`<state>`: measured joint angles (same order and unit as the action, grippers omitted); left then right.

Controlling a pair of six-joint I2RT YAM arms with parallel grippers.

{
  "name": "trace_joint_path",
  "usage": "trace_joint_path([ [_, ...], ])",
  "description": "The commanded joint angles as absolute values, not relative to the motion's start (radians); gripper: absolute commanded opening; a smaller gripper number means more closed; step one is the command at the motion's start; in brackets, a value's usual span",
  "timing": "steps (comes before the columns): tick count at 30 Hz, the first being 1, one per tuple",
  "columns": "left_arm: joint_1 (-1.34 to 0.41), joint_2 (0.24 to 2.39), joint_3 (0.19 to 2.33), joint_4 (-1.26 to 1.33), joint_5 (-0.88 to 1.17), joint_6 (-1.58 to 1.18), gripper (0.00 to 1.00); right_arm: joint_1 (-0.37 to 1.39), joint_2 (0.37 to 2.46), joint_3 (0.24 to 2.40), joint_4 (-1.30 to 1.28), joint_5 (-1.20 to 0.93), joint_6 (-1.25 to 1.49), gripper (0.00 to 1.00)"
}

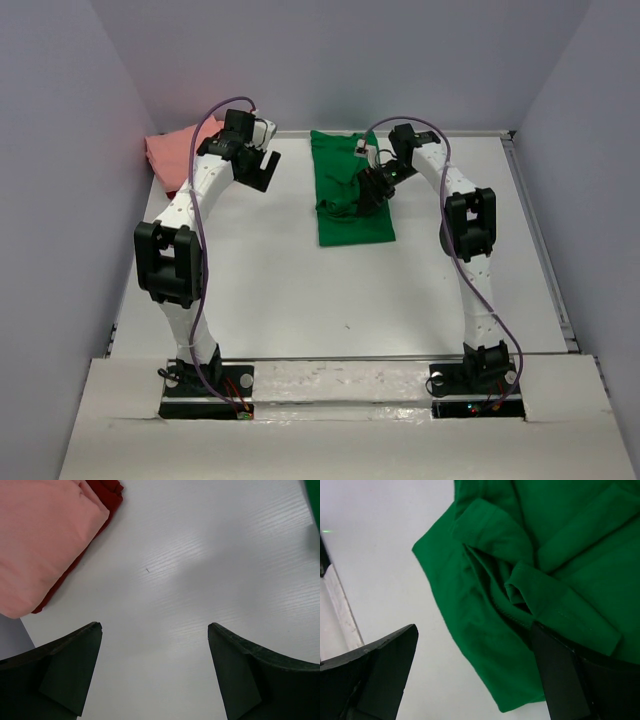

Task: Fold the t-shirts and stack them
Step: Fold the folded rectangular tshirt in 1/3 of the way

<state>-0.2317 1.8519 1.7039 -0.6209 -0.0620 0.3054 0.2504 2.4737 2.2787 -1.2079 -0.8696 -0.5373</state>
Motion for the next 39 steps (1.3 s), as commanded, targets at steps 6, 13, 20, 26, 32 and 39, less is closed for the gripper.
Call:
trace_joint_path([
  [6, -0.226, 1.79, 1.7, -0.615, -0.08, 0.316, 0.99, 0.256, 2.45, 2.309, -1.114, -0.784, -0.515, 1.0],
  [13, -0.227, 1.798, 1.697, -0.615, -0.074, 0.318, 0.99, 0.256, 2.391, 2.212, -0.945, -0.689, -0.503, 1.0],
  [20, -0.227, 1.807, 1.697, -0.615, -0.078, 0.319, 0.99, 0.256, 2.413, 2.293, -0.819, -0.586, -0.499, 1.0],
  [26, -0.227, 1.815, 1.698, -0.62, -0.071, 0.321, 0.99, 0.256, 2.393, 2.345, -0.727, -0.52, -0.492, 1.0],
  [32, -0.229, 1.805, 1.684, -0.617, -0.068, 0.325, 0.99, 0.256, 2.365, 2.352, -0.706, -0.497, -0.496, 1.0],
  [39, -0.229, 1.824, 1.726, -0.638, -0.037, 0.321, 0.99, 0.256, 2.211, 2.33, -0.865, -0.736, -0.457, 1.0],
])
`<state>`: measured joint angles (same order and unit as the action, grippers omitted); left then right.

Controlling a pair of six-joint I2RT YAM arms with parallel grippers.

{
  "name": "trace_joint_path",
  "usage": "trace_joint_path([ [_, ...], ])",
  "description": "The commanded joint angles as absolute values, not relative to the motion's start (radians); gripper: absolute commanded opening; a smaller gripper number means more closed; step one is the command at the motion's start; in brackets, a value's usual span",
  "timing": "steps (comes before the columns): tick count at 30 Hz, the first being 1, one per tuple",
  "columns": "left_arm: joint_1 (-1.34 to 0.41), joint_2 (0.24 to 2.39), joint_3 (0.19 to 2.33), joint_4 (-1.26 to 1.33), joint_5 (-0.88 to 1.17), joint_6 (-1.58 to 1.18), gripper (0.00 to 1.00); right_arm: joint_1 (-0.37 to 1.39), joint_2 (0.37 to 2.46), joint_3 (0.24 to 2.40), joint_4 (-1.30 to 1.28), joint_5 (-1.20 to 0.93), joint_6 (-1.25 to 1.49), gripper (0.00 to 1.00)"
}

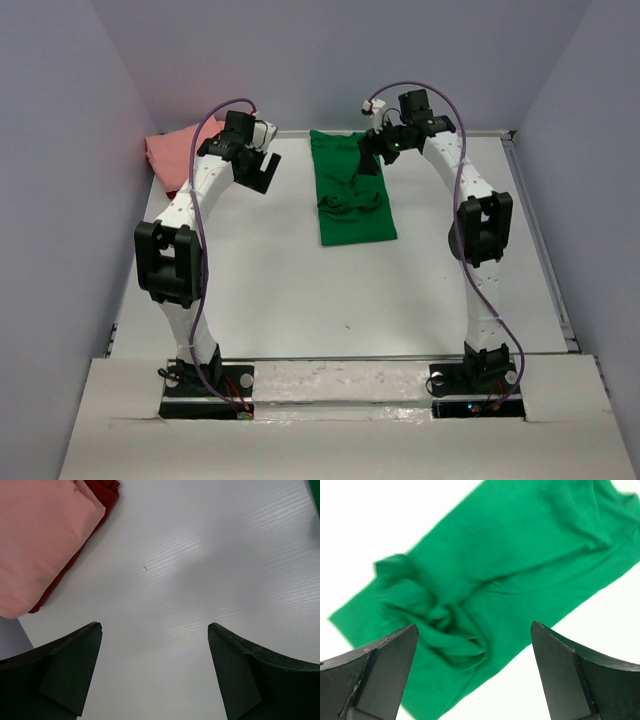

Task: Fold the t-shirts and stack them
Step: Fold the folded rectangular tshirt in 1/3 of the way

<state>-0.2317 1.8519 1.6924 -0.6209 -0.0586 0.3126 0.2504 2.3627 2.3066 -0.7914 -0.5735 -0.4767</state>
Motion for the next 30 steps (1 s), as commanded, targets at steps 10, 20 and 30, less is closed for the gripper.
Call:
trace_joint_path([
  [10, -0.232, 1.842, 1.738, -0.644, -0.023, 0.321, 0.99, 0.265, 2.163, 2.273, -1.212, -0.972, -0.535, 1.0],
  [20, -0.233, 1.885, 1.77, -0.655, -0.009, 0.319, 0.99, 0.314, 2.375, 2.301, -1.485, -1.08, -0.716, 1.0],
  [30, -0.233, 1.908, 1.789, -0.661, -0.014, 0.324, 0.99, 0.408, 2.352, 2.177, -1.289, -0.885, -0.741, 1.0],
])
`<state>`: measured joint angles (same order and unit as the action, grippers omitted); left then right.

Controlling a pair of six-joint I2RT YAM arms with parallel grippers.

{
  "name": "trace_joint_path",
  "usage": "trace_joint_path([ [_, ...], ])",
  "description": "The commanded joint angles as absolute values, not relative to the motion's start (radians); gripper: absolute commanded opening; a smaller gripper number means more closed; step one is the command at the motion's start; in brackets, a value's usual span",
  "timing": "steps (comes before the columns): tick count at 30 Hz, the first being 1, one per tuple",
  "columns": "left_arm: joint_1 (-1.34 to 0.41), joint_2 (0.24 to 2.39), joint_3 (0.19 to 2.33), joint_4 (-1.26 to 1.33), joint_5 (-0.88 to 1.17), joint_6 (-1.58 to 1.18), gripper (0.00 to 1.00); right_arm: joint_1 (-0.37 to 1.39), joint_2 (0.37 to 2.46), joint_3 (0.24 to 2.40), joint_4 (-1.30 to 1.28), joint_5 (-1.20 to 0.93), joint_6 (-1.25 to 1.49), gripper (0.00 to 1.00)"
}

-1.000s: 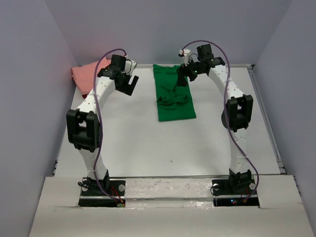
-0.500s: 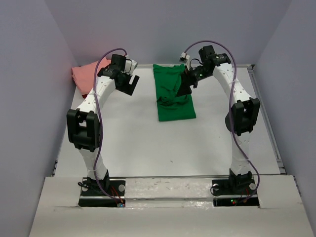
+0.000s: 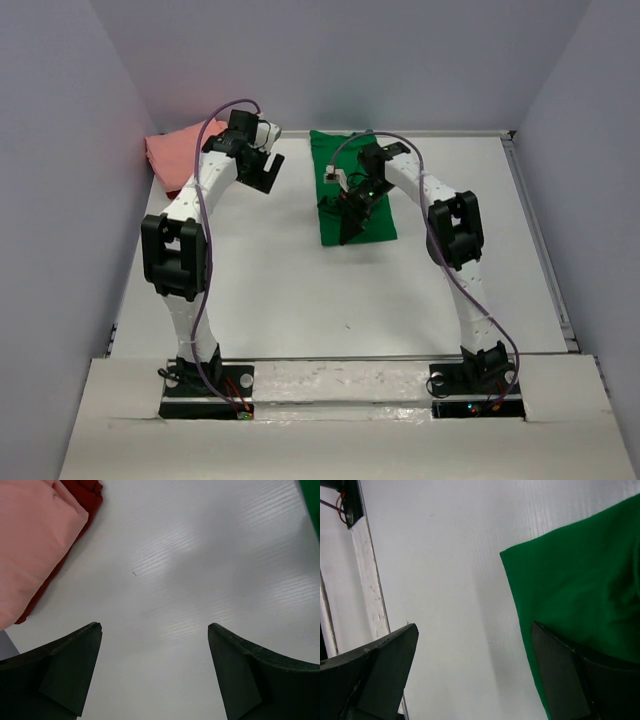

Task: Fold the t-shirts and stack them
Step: Fold the folded rectangular tshirt in 1/3 of the way

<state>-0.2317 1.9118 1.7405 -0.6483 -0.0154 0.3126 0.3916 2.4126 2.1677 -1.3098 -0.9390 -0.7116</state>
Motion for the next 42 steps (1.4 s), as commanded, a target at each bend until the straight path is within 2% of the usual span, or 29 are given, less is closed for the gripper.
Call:
trace_joint_path([
  [1, -0.233, 1.908, 1.789, -0.661, -0.014, 0.324, 0.99, 0.417, 2.355, 2.193, -1.289, -0.884, -0.742, 1.0],
  [9, -0.235, 1.919, 1.796, -0.664, -0.009, 0.325, 0.99, 0.428, 2.33, 2.155, -1.198, -0.808, -0.742, 1.0],
  [42, -0.238, 1.922, 1.798, -0.667, -0.008, 0.33, 0.99, 0.428, 2.419, 2.318, -1.088, -0.658, -0.701, 1.0],
])
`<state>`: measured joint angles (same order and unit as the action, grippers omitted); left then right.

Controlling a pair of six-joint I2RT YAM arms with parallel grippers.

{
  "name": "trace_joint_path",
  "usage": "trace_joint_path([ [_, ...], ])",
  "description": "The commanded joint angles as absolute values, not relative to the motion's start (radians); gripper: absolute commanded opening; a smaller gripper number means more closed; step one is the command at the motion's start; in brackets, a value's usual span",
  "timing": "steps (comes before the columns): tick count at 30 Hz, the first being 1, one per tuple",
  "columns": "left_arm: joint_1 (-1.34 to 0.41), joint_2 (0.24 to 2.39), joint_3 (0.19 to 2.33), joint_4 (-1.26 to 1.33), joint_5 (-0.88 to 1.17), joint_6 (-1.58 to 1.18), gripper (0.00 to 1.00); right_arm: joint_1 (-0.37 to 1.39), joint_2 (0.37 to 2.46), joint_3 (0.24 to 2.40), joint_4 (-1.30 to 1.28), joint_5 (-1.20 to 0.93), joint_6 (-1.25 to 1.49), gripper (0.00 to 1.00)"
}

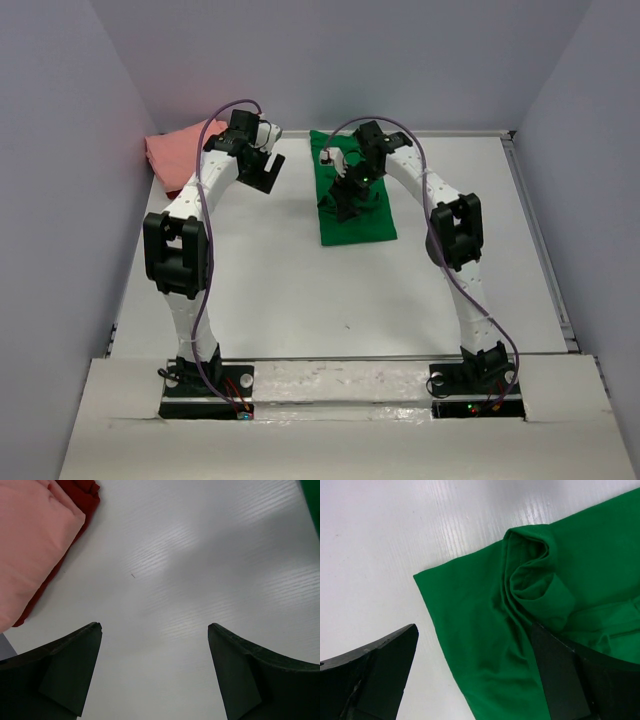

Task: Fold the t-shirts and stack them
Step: Fold the folded rectangular tshirt in 1/3 of the way

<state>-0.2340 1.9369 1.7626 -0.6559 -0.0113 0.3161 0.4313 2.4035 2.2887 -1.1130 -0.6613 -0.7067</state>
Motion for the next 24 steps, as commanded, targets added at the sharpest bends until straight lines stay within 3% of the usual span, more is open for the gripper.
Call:
trace_joint_path([
  [1, -0.236, 1.922, 1.799, -0.666, -0.008, 0.33, 0.99, 0.428, 2.416, 2.312, -1.088, -0.661, -0.7, 1.0],
  [24, -0.252, 1.953, 1.836, -0.684, -0.011, 0.328, 0.99, 0.428, 2.387, 2.283, -1.111, -0.684, -0.676, 1.0],
])
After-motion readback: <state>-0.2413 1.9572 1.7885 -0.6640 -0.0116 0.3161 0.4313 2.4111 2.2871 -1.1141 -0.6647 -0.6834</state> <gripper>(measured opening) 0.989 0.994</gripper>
